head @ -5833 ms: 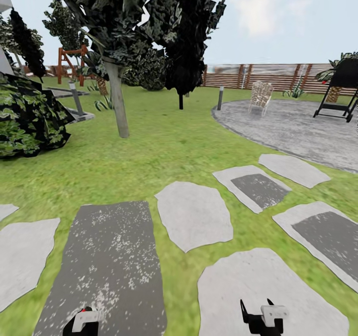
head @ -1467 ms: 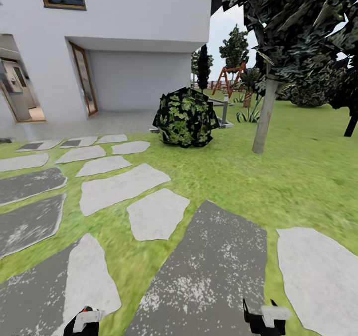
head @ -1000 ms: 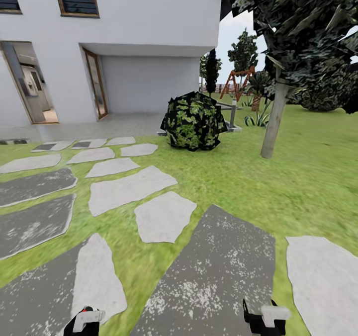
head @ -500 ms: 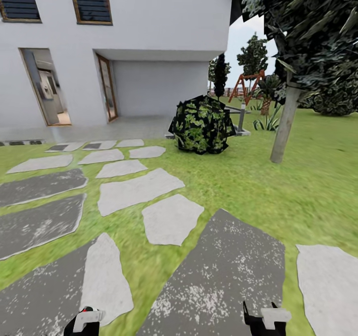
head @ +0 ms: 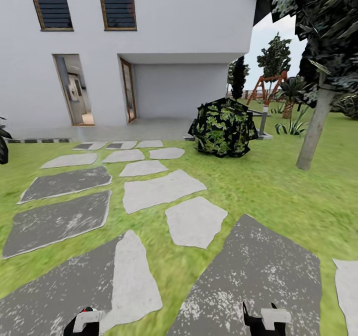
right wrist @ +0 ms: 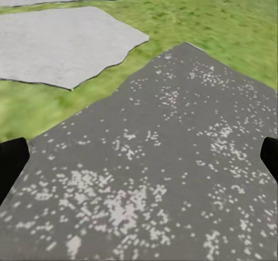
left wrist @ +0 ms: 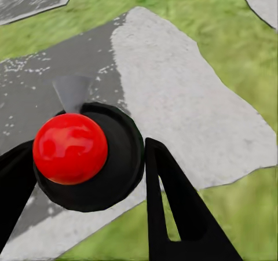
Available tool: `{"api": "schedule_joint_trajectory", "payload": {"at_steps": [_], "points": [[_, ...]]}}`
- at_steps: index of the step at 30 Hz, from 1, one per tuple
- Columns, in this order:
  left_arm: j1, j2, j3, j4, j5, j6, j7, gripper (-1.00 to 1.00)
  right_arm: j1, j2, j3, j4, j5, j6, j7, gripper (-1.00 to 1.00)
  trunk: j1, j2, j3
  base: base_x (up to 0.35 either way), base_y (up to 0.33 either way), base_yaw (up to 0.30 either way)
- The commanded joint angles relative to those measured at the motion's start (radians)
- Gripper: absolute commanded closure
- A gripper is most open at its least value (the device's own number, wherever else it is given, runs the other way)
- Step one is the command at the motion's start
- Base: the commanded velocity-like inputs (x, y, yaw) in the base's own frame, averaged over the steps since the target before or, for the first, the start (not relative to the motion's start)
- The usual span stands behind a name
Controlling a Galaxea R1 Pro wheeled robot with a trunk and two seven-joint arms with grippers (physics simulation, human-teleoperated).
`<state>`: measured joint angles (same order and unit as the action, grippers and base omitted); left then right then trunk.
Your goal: In the garden, pick up the pesticide atomizer on the floor and spray pesticide onto both trees until each tree trunk is fully covered.
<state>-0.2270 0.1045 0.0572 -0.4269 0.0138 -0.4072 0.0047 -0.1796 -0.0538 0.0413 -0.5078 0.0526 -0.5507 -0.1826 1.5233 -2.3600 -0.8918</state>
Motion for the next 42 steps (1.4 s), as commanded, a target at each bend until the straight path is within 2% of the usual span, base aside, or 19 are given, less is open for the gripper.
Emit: {"api": "schedule_joint_trajectory", "payload": {"at_steps": [1,42], "points": [[0.000,0.000,0.000,0.000,0.000,0.000,0.000,1.00,0.000,0.000,0.000,0.000,0.000,0.000,0.000,-1.00,0.000,0.000,0.000,0.000,0.305,0.275],[0.000,0.001,0.001,-0.001,0.000,0.002,-0.002,1.00,0.000,0.000,0.000,0.000,0.000,0.000,0.000,-1.00,0.000,0.000,0.000,0.000,0.305,0.279]]}}
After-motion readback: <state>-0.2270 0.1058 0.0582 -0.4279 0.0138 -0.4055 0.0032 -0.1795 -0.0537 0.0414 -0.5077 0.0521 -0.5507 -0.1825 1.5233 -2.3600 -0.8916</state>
